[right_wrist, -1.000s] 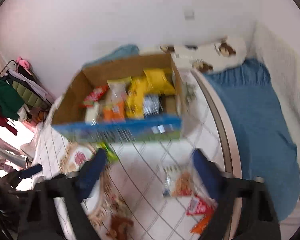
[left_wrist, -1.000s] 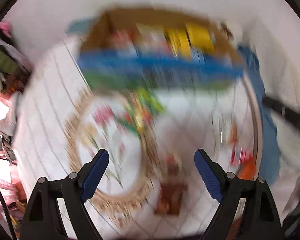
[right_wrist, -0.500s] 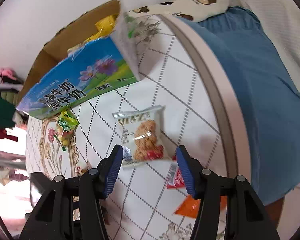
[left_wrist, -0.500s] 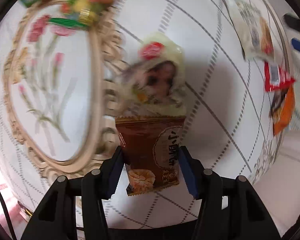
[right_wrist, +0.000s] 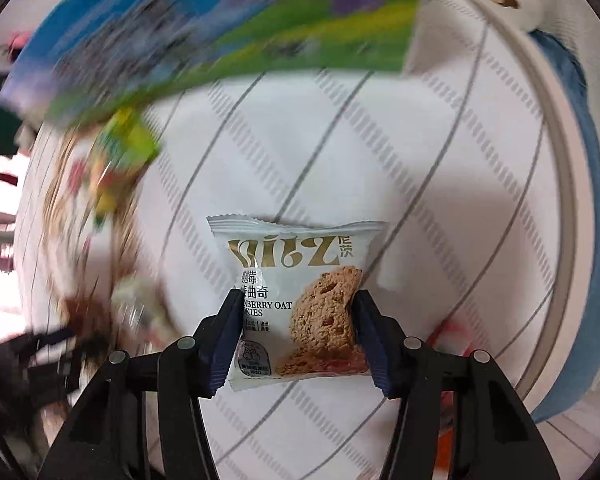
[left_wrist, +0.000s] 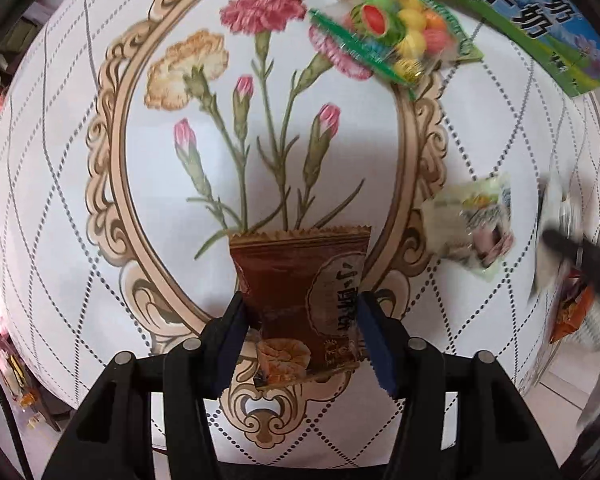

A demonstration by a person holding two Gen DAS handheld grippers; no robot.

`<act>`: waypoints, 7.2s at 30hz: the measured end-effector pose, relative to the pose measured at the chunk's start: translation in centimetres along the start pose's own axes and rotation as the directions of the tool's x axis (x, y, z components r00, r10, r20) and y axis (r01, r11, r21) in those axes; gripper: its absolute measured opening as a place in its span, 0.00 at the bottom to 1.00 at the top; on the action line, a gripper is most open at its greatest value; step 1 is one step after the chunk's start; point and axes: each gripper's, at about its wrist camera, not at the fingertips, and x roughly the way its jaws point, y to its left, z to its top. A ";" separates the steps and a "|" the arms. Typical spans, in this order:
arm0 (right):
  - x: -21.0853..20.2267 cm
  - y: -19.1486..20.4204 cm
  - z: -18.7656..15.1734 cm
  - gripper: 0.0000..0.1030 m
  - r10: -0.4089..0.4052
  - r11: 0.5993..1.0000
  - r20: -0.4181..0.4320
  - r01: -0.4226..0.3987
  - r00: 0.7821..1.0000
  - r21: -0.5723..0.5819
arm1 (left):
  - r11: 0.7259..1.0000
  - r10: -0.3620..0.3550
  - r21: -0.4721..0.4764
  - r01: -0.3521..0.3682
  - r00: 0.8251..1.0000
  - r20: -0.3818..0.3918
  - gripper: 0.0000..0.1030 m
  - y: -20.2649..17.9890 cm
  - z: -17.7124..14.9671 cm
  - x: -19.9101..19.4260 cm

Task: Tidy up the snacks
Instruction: 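Grasp the brown cookie packet with the left tool while the right grasps the oat cookie packet, then carry both cookie packets into the box and open both tools, then lift both open tools back from the box, then grasp the small clear candy packet with the left tool while the right grasps the orange packet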

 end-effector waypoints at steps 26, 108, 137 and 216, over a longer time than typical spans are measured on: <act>-15.0 2.3 4.9 0.58 0.183 0.981 0.333 -0.191 0.925 -0.008 | 0.967 -0.224 0.184 0.173 0.925 0.307 0.52 -7.8 9.0 -19.7; -22.2 5.1 7.2 0.95 -0.076 0.996 0.523 0.090 0.849 0.000 | 0.995 -0.019 0.088 -0.044 0.790 0.613 0.83 -4.2 7.5 -26.0; -11.8 -12.3 -9.6 0.95 -0.052 0.879 0.275 -0.087 0.960 0.469 | 0.940 0.061 0.304 -0.152 0.955 0.290 0.83 -9.6 0.7 -9.8; -8.4 -0.3 -2.1 0.50 0.287 0.952 0.182 -0.302 0.940 0.058 | 0.961 -0.264 0.123 0.248 0.955 0.133 0.39 -3.2 -0.5 -11.2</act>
